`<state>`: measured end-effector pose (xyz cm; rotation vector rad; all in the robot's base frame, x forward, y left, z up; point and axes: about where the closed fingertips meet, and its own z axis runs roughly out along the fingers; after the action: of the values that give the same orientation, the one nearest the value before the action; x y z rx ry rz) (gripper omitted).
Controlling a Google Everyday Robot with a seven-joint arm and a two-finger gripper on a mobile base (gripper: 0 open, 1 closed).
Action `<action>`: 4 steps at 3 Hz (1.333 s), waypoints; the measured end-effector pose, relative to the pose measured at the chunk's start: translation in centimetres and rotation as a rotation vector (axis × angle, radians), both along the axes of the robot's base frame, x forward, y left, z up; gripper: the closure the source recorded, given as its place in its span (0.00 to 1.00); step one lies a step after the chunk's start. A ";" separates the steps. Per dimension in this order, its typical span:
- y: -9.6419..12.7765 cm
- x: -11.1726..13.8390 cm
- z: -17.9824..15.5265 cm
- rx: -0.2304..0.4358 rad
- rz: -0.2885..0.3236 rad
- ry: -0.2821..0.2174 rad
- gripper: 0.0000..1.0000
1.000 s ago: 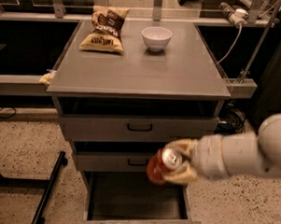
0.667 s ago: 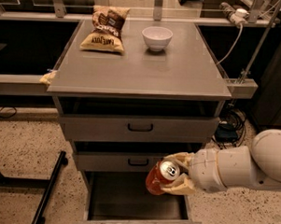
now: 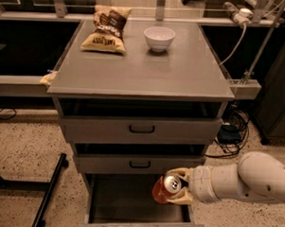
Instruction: Place coke can into bottom drawer
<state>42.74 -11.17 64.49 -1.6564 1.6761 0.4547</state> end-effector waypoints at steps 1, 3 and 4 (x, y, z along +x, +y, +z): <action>-1.7 3.1 -8.7 -0.029 0.006 0.003 1.00; -4.1 4.7 -19.7 -0.141 -0.020 0.080 1.00; -4.2 4.6 -20.0 -0.147 -0.021 0.085 1.00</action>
Offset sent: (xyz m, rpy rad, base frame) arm 0.0556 -0.0489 -0.2391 -0.1545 0.0856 -0.0328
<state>47.38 -15.42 44.46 -1.7449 1.8255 0.4051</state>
